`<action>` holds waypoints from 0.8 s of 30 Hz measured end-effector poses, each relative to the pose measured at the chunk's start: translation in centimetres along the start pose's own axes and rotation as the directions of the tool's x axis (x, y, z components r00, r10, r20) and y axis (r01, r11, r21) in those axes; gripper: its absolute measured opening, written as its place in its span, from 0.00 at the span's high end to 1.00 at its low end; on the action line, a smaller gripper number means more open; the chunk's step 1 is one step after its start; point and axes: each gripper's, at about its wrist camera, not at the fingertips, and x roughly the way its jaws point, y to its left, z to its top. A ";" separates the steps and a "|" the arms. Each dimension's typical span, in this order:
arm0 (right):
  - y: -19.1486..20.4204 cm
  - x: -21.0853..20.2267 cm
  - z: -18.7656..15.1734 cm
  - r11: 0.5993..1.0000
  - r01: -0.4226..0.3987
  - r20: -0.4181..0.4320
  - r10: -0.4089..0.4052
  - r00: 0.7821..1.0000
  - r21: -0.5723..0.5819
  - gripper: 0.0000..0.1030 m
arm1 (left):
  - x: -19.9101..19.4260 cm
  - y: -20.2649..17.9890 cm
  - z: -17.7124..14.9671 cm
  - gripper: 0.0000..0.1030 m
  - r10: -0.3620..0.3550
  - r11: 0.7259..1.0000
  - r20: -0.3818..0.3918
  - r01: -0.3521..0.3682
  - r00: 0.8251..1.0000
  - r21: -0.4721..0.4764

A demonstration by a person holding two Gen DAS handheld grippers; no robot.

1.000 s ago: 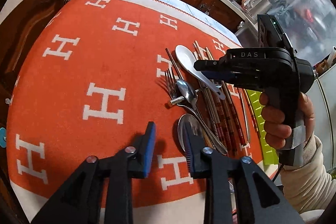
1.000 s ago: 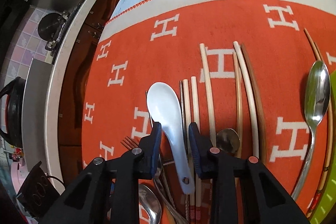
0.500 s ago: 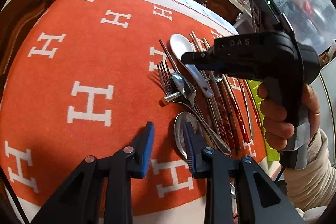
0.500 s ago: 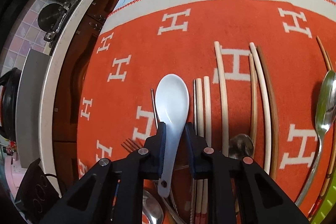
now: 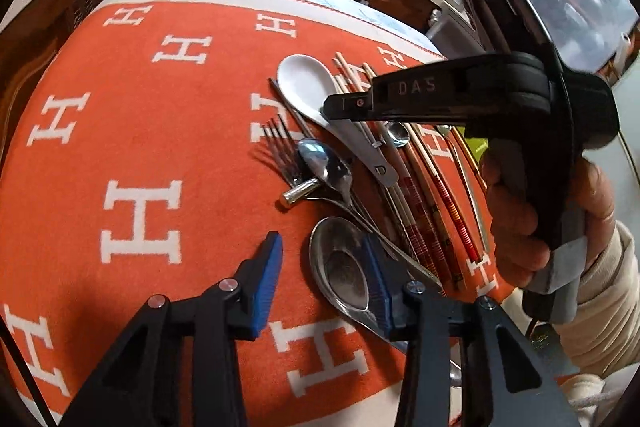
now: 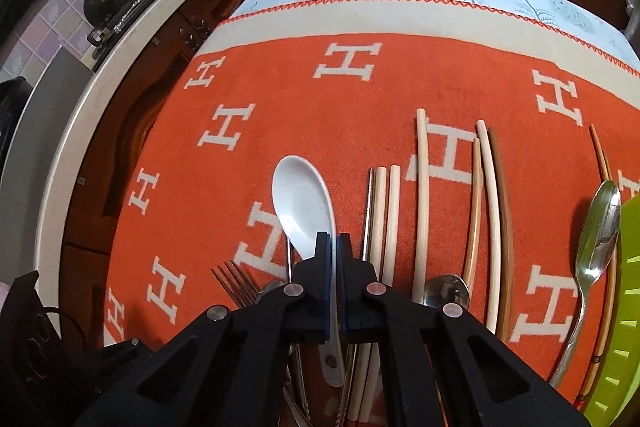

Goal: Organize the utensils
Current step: 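Close right tool on white spoon handle while left tool closes on steel spoon, then carry white spoon in right tool into green tray while left tool carries steel spoon there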

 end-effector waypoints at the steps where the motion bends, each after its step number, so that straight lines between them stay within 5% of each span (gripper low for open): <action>1: -0.2 -0.1 -0.1 1.000 -0.010 -0.001 0.010 1.000 0.005 0.98 | 0.1 -0.1 -0.1 0.62 0.000 1.000 0.003 0.000 1.000 0.017; 4: -1.0 -0.4 -0.5 1.000 -0.022 0.006 0.022 1.000 0.011 0.98 | 0.6 -1.1 -0.3 0.67 0.016 0.996 0.024 -0.018 1.000 0.083; 7: -1.5 -0.7 -0.9 0.999 -0.042 0.018 0.042 0.999 0.025 0.98 | 1.0 -1.6 -0.7 0.90 0.024 0.991 0.038 -0.029 0.999 0.130; 24: -3.8 -6.7 -3.2 0.981 -0.162 0.124 0.148 0.981 0.110 0.98 | -1.5 -0.7 0.0 1.00 -0.090 0.995 0.149 0.085 0.985 0.045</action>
